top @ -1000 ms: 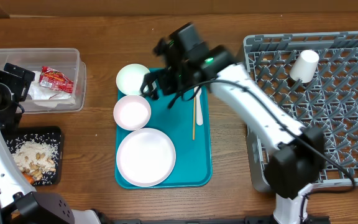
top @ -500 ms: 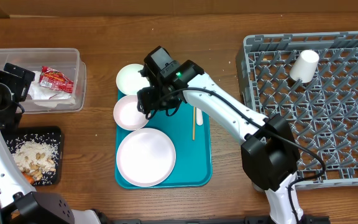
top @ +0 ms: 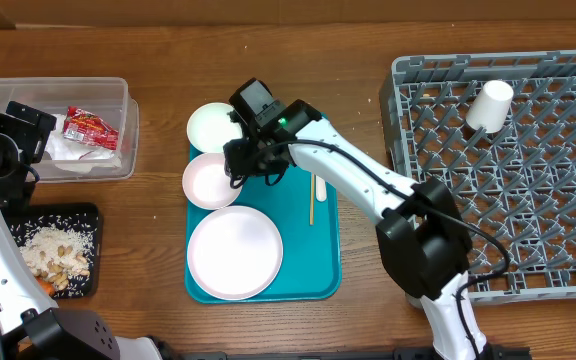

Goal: Sort waste into correct bins and load items into the dishwasher
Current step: 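Reach the right gripper to the pink bowl and grip its rim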

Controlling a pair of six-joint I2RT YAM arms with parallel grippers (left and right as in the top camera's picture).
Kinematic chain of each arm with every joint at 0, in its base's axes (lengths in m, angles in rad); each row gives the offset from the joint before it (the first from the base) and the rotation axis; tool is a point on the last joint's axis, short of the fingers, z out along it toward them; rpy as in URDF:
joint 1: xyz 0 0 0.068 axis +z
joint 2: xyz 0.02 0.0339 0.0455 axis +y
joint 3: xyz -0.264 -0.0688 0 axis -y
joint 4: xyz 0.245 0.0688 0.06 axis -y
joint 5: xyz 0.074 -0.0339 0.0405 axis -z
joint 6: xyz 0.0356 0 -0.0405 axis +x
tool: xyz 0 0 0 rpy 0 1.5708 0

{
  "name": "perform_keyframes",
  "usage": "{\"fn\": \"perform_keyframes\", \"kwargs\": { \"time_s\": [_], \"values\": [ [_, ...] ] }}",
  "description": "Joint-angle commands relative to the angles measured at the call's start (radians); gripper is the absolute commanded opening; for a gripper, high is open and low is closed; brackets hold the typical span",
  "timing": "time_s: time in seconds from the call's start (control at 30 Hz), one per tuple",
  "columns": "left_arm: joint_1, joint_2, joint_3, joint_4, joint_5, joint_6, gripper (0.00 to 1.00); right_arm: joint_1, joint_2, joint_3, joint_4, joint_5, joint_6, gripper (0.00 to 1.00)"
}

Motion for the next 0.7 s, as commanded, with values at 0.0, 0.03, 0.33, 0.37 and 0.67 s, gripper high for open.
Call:
{"fn": "perform_keyframes", "kwargs": {
  "time_s": [0.0,0.03,0.33,0.37,0.67],
  "values": [
    [-0.002,-0.005,0.01,0.001,0.004,0.023,1.0,0.005,0.069,-0.004,0.012,0.017,0.022,0.59],
    [-0.002,-0.005,0.01,0.001,0.004,0.023,1.0,0.005,0.074,-0.004,0.015,0.017,0.022,0.59],
    [-0.002,-0.005,0.01,0.001,0.005,0.023,1.0,0.006,0.078,-0.004,0.016,0.059,0.022,0.27],
    [-0.002,-0.005,0.01,0.001,0.004,0.023,1.0,0.005,0.078,-0.004,0.01,0.062,0.022,0.22],
    [-0.002,-0.005,0.01,0.001,0.004,0.023,1.0,-0.024,0.039,0.005,-0.061,0.165,0.022,0.06]
  ]
}}
